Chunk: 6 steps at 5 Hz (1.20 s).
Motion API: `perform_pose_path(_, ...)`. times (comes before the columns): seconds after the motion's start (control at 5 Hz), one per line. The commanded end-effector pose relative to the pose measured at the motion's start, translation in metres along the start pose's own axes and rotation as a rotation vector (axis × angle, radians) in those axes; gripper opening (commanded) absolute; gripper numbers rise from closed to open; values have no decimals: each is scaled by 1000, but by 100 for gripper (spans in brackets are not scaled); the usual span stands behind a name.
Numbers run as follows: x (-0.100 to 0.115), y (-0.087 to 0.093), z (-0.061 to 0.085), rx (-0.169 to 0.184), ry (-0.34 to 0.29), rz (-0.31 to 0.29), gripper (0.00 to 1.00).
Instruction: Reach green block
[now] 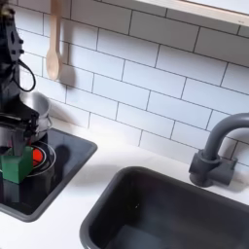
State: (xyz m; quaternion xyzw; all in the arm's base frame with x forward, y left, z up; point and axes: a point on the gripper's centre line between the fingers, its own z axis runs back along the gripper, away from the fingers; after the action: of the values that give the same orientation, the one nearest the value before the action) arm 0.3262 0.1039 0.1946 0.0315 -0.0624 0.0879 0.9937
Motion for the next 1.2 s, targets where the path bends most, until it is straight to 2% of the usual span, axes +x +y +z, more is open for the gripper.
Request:
perform_pose_path(0.0,5,-5,-19,-11,51,-25,100)
perform_pose_path(0.2,3,-7,-26,-10,68,-33,100)
perform_pose_path(0.4,6,-7,-27,-15,58,-49,100)
perform_pose_path(1.0,4,-7,-48,-14,104,-69,100)
